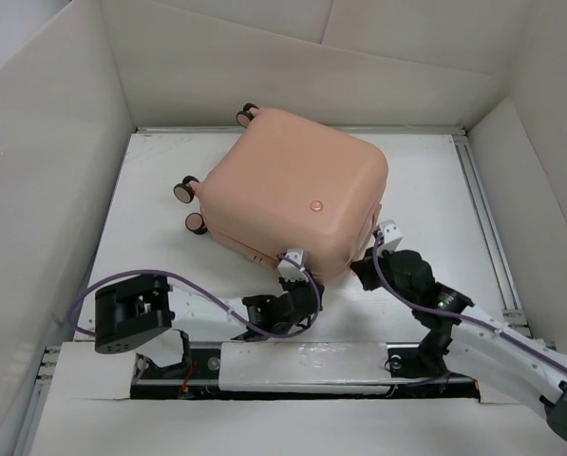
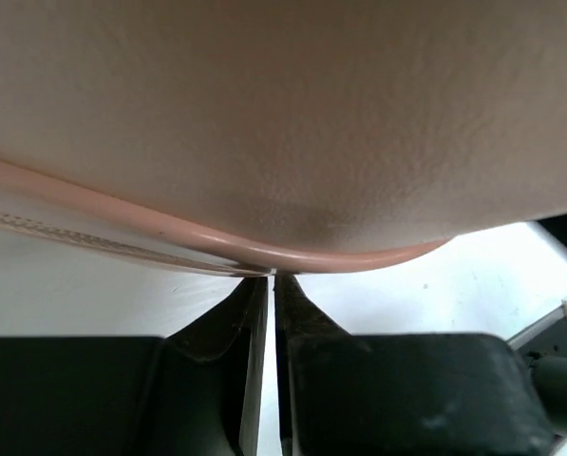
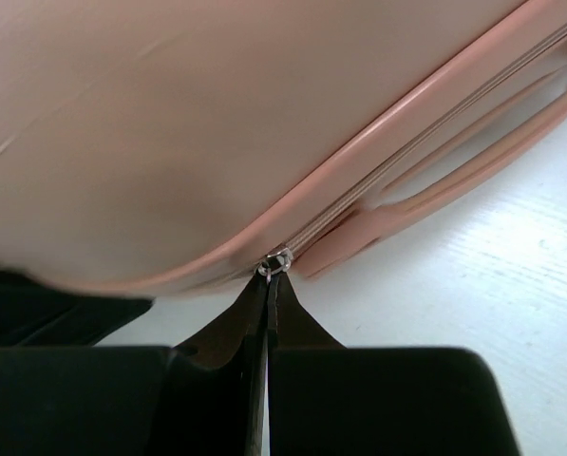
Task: Pack the luggage
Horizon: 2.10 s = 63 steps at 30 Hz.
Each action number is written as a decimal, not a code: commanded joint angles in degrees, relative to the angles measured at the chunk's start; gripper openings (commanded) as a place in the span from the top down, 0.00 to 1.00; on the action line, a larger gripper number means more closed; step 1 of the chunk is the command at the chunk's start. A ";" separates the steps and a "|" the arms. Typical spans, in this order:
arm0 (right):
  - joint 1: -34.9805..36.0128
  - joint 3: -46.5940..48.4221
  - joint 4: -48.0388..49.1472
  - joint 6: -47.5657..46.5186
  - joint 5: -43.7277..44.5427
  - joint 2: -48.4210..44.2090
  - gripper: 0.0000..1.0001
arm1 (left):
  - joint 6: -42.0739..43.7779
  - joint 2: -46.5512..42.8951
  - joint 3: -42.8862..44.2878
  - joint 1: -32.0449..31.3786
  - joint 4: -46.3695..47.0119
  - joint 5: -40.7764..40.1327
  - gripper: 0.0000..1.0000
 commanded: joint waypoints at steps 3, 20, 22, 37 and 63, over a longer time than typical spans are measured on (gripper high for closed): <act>6.93 0.43 -4.55 5.41 -0.92 -6.52 1.00 | 2.83 1.62 3.59 4.76 8.07 2.32 0.97; 20.38 3.07 11.97 13.85 -4.27 2.36 1.00 | 4.06 7.24 5.43 11.71 18.63 13.59 0.98; 20.38 4.47 11.97 14.47 -1.38 2.36 1.00 | 4.06 7.24 5.43 11.71 18.63 14.20 0.98; 20.38 5.80 14.79 17.64 5.75 3.87 1.00 | 4.06 -5.66 -5.71 12.76 19.52 20.96 0.48; 20.38 7.90 5.91 15.79 7.52 1.31 1.00 | 7.50 -23.52 21.60 55.97 -22.96 40.01 0.02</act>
